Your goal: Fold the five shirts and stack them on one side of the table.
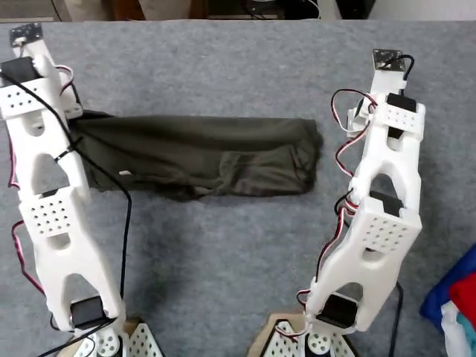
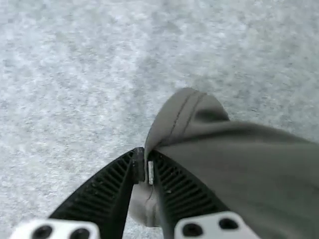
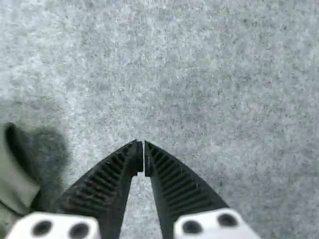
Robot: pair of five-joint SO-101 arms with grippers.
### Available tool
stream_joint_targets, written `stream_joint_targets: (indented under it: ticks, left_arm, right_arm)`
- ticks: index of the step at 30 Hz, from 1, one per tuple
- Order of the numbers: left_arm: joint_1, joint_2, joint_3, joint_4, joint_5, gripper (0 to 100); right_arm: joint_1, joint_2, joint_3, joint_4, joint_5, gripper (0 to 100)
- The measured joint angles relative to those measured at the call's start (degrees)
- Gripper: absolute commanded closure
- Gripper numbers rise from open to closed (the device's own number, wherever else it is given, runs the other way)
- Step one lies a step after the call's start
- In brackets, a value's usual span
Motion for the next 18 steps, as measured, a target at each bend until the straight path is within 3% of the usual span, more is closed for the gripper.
stream_joint_targets:
  ticks: [6, 18]
  left_arm:
    - [7.5, 0.0, 0.0, 0.0, 0.4, 98]
    - [35.0, 0.0, -9.9, 0.0, 16.1, 98]
  right_arm:
    - [0.0, 0.0, 0.0, 0.0, -0.3, 97.0]
    - [2.5, 0.0, 0.0, -1.2, -0.4, 97.0]
